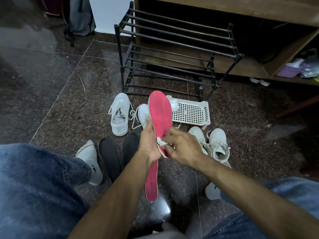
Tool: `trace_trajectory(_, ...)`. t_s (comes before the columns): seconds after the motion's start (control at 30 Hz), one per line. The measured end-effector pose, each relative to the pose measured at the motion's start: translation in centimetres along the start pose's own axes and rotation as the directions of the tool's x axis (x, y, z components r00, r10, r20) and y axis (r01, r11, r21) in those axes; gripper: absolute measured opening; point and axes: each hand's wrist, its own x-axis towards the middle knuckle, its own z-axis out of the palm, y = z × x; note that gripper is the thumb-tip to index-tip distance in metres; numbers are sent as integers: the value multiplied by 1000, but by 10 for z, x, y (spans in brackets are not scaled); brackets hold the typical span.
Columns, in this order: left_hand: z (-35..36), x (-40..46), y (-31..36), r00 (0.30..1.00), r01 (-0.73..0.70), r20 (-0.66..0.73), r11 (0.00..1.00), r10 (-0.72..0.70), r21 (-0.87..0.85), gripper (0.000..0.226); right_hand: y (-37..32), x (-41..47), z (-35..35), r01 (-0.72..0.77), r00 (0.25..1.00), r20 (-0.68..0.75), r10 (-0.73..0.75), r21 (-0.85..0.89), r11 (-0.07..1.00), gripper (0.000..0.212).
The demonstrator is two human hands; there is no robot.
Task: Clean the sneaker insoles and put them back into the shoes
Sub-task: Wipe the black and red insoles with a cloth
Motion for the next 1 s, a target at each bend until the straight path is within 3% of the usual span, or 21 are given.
trace_trajectory(0.1,-2,0,-8,996,69,-67,993,-63,95,62,-1,13,-3,-32,999,16,34,-122,992,21)
trace_trajectory(0.2,-3,-2,-22,990,84,-124,979,-61,183,53,13,38,-11,-200,980,-54,194,-128,971,21)
trace_trajectory(0.27,-4,-4,-27,992,69,-119,968,-41,242,49,29,52,-20,-338,940,-69,334,-66,939,18)
trace_trajectory(0.33,-7,-4,-26,998,26,-60,963,-11,269,49,43,56,-28,-410,907,-48,418,115,905,16)
trace_trajectory(0.53,10,-4,-15,1000,-3,2,983,3,182,49,32,31,-20,-275,961,67,270,374,886,10)
trace_trajectory(0.63,9,-3,-12,998,63,-30,987,-59,150,69,23,17,-7,-156,987,61,145,238,959,9)
trace_trajectory(0.77,5,-5,-21,994,106,-62,964,-94,244,65,18,21,-8,-78,996,45,80,-38,996,16)
trace_trajectory(0.87,7,-10,-28,989,146,-56,933,-135,330,65,28,45,-18,-171,985,-12,171,-160,972,20)
trace_trajectory(1.0,5,-14,-24,970,235,-27,907,-241,350,72,45,62,-31,-399,898,-201,390,-5,917,17)
